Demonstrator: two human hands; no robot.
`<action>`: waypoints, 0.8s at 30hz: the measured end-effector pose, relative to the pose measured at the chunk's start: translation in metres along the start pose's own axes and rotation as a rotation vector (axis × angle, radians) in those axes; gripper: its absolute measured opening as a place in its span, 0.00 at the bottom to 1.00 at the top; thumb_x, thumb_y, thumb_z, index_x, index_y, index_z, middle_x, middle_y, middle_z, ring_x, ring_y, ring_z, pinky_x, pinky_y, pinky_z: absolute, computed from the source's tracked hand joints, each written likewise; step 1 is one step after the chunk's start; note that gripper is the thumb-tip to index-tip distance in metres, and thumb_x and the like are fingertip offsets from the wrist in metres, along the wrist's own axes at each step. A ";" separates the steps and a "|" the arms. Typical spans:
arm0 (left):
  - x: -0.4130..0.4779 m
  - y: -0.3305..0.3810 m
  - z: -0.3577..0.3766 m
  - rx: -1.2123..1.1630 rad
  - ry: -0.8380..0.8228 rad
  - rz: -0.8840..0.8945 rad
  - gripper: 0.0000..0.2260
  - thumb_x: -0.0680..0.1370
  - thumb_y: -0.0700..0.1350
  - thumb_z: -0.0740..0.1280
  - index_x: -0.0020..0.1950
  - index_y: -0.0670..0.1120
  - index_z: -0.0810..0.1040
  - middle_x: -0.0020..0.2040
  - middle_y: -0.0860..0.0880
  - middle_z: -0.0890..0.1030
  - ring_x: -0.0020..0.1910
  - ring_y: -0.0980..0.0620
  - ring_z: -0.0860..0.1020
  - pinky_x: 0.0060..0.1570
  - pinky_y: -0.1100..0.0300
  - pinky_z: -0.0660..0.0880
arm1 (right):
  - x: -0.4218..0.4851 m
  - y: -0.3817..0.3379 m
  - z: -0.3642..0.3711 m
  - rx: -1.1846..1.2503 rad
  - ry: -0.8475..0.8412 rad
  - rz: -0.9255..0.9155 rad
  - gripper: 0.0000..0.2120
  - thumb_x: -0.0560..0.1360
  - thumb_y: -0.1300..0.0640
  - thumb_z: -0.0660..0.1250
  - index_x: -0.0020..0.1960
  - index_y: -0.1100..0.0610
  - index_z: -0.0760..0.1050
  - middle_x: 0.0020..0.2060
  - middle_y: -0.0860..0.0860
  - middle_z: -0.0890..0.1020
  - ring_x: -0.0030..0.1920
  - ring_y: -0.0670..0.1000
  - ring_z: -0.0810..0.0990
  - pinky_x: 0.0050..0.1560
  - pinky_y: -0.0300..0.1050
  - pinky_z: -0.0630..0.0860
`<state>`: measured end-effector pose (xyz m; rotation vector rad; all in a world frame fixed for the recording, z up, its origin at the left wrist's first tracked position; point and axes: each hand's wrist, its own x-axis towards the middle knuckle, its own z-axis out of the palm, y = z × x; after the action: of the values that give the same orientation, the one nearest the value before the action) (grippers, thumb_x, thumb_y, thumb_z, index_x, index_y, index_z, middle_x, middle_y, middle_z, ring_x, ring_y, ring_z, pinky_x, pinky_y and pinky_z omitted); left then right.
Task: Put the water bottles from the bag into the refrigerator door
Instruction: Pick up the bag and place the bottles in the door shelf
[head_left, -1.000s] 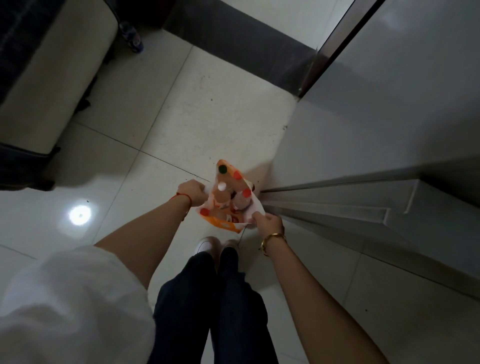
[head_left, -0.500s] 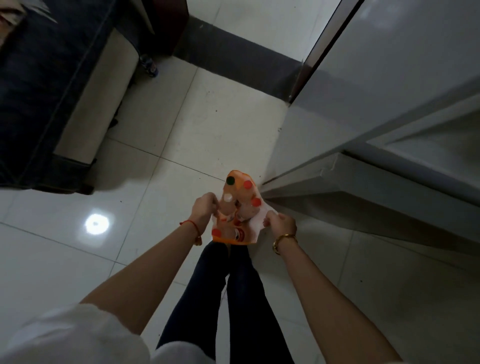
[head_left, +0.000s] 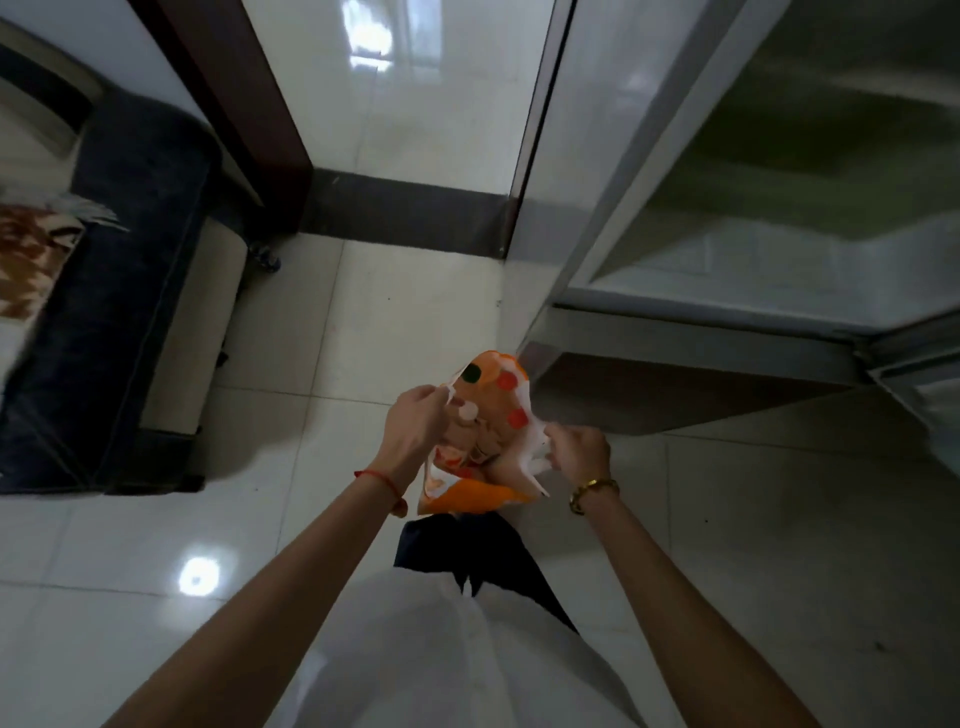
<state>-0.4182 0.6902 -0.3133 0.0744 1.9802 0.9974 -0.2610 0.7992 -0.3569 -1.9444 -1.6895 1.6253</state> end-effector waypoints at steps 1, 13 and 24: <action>-0.010 0.007 -0.001 0.000 -0.013 0.018 0.13 0.78 0.43 0.59 0.39 0.40 0.78 0.30 0.47 0.71 0.34 0.47 0.70 0.42 0.48 0.73 | -0.007 -0.003 -0.010 0.012 0.011 -0.017 0.16 0.63 0.48 0.66 0.27 0.61 0.72 0.25 0.55 0.71 0.31 0.53 0.72 0.37 0.46 0.70; -0.122 0.091 0.035 -0.112 -0.214 0.217 0.13 0.81 0.39 0.57 0.40 0.41 0.77 0.26 0.51 0.70 0.24 0.56 0.68 0.28 0.63 0.66 | -0.078 -0.004 -0.113 0.244 0.281 -0.127 0.22 0.75 0.60 0.64 0.24 0.63 0.69 0.17 0.51 0.71 0.27 0.53 0.71 0.36 0.47 0.72; -0.184 0.131 0.105 -0.115 -0.508 0.251 0.13 0.80 0.37 0.57 0.38 0.42 0.76 0.19 0.54 0.65 0.19 0.58 0.63 0.22 0.65 0.62 | -0.112 0.051 -0.183 0.219 0.524 -0.101 0.21 0.74 0.55 0.66 0.37 0.75 0.75 0.25 0.59 0.70 0.29 0.52 0.68 0.34 0.45 0.65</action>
<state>-0.2711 0.7686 -0.1282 0.4751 1.4689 1.1195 -0.0731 0.7921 -0.2421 -1.9165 -1.3193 1.0797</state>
